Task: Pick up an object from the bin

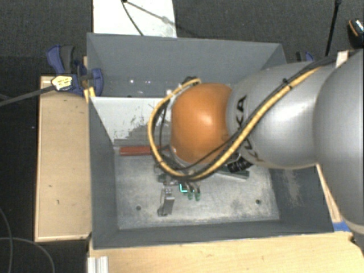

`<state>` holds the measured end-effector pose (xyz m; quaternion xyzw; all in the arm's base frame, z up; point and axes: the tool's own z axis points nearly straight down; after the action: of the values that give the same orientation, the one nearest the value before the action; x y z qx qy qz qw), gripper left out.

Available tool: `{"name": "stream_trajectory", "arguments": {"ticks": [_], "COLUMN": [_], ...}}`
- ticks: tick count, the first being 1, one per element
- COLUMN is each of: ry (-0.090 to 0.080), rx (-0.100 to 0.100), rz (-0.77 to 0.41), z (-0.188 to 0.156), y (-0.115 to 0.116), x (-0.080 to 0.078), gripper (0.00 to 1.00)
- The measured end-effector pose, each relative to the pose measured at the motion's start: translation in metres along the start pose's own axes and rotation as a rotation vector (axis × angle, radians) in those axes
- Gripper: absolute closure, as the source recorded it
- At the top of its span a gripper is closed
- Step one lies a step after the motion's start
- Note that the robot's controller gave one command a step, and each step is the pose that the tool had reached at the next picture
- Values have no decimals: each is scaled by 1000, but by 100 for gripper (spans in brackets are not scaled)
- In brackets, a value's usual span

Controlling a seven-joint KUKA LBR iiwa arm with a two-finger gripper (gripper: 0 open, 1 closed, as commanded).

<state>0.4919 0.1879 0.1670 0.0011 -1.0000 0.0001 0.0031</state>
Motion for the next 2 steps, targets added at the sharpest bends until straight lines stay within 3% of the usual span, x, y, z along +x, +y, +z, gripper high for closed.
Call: {"name": "stream_trajectory", "arguments": {"ticks": [1, 2], "ry": [-9, -2], "rx": [2, 1], "rz": [-203, -248], "z": [33, 100], "y": [-69, -79], "x": [-46, -64], "gripper": [0, 0]}}
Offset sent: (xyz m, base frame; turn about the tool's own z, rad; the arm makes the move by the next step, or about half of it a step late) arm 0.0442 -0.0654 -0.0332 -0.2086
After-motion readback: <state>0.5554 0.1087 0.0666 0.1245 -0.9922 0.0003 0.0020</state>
